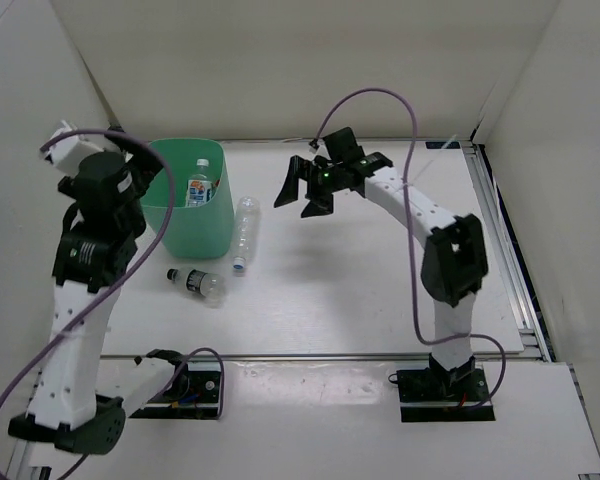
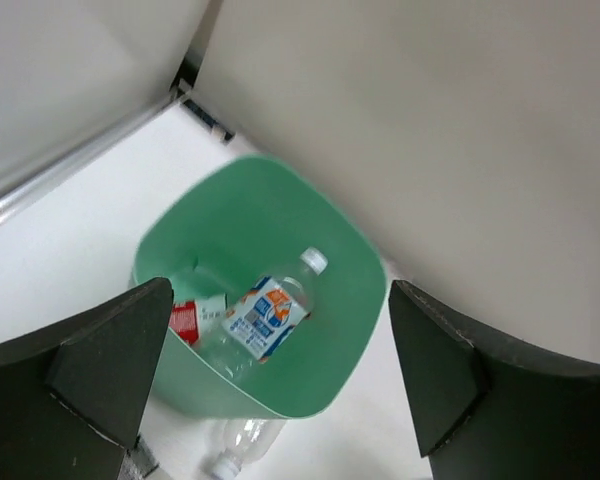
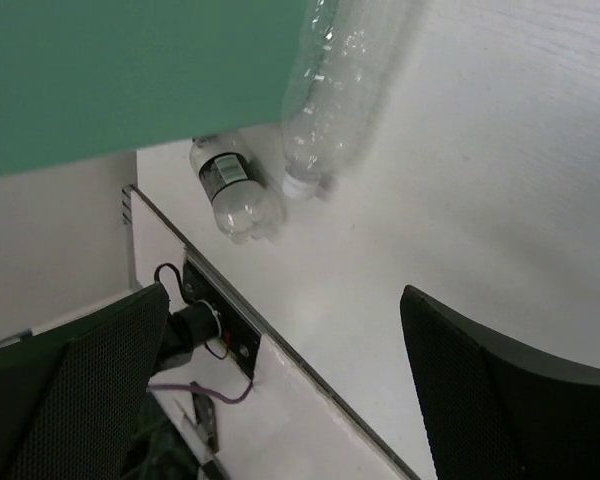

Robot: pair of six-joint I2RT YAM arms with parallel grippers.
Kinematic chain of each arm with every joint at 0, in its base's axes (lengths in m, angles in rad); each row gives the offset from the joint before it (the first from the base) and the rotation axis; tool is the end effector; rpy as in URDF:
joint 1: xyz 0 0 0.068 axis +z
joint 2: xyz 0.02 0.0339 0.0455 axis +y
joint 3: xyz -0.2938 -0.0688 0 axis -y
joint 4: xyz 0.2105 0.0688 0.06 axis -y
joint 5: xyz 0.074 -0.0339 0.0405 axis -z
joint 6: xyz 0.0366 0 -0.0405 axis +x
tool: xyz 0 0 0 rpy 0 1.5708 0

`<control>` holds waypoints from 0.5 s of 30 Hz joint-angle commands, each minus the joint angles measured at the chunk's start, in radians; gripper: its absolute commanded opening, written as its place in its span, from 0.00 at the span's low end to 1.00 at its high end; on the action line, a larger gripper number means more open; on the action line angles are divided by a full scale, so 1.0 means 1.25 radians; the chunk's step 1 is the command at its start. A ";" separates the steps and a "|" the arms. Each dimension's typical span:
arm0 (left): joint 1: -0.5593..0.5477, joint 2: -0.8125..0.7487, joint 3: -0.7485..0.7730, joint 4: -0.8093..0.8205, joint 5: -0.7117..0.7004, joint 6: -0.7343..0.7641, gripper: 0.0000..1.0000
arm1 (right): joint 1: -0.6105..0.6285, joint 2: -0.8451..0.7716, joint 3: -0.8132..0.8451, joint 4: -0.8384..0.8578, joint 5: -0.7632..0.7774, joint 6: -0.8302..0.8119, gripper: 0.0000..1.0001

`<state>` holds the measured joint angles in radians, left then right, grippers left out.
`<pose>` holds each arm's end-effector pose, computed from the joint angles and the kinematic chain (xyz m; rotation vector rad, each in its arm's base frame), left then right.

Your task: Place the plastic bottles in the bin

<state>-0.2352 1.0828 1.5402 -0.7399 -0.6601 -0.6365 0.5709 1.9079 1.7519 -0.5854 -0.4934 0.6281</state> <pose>0.1447 -0.0116 0.4911 -0.7838 1.6124 -0.0113 0.3380 0.2377 0.3456 -0.2044 2.4925 1.1342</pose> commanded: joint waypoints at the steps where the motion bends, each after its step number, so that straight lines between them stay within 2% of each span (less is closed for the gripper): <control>1: -0.001 -0.115 -0.070 0.000 -0.029 0.034 1.00 | 0.006 0.124 0.085 0.076 -0.086 0.063 1.00; 5: -0.001 -0.245 -0.157 -0.085 -0.022 -0.046 1.00 | 0.024 0.271 0.204 0.096 -0.133 0.083 1.00; 6: -0.001 -0.260 -0.164 -0.151 -0.030 -0.105 1.00 | 0.024 0.319 0.223 0.096 -0.141 0.091 1.00; 15: -0.001 -0.362 -0.188 -0.439 0.027 -0.298 1.00 | 0.071 0.470 0.269 0.239 -0.186 0.219 1.00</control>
<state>-0.2352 0.6632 1.3083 -1.1091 -0.6468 -0.8978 0.6384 2.4741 2.0094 -0.3943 -0.6655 0.8295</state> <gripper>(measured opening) 0.999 0.998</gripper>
